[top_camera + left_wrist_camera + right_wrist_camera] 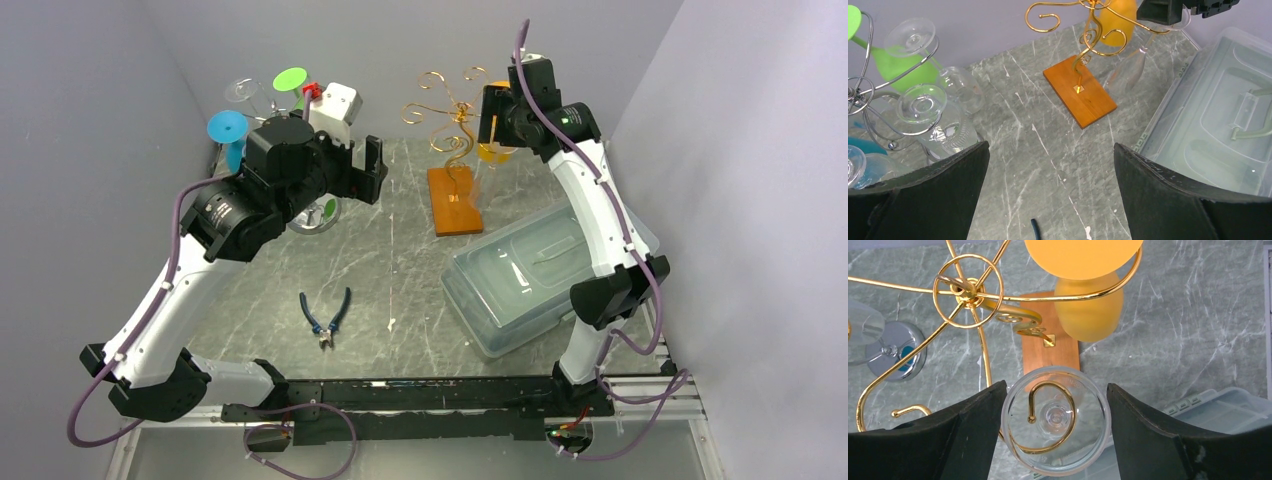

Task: Take the wine glass off the wine glass rack
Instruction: Pick up the wine glass from the wine rack.

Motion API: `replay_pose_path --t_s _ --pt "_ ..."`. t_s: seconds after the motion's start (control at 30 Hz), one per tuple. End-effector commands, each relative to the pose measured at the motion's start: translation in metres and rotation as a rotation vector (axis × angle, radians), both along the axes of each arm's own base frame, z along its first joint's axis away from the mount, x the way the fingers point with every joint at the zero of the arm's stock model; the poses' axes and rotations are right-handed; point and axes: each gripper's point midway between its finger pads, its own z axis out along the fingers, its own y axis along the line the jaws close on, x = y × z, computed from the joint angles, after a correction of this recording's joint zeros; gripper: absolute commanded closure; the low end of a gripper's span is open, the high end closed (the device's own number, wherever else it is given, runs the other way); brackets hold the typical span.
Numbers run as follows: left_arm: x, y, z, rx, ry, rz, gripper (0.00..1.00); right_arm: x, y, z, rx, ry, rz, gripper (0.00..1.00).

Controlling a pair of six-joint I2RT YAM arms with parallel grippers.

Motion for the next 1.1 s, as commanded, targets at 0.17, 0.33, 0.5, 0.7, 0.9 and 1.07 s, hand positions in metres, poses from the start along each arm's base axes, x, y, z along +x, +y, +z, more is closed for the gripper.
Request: replay_pose_path --t_s 0.17,0.33,0.5,0.7,0.9,1.07 --pt "0.003 0.001 0.015 -0.04 -0.05 0.019 0.01 -0.006 -0.005 0.024 -0.002 -0.056 -0.014 0.37" --pt "0.003 0.001 0.016 -0.04 -0.055 0.019 0.01 -0.008 -0.007 0.034 0.003 -0.07 -0.026 0.46" --pt "0.004 0.002 0.016 -0.04 -0.059 0.024 0.01 -0.013 -0.01 0.048 0.019 -0.103 -0.04 0.53" --pt "0.005 0.003 0.014 -0.035 -0.057 0.032 0.01 -0.017 -0.008 0.053 0.038 -0.11 -0.029 0.58" --pt "0.006 0.003 0.013 -0.035 -0.062 0.039 0.01 -0.018 0.002 0.057 0.042 -0.126 -0.003 0.63" --pt "0.007 0.005 0.013 -0.028 -0.066 0.045 0.01 -0.017 0.01 0.06 0.037 -0.148 0.005 0.64"
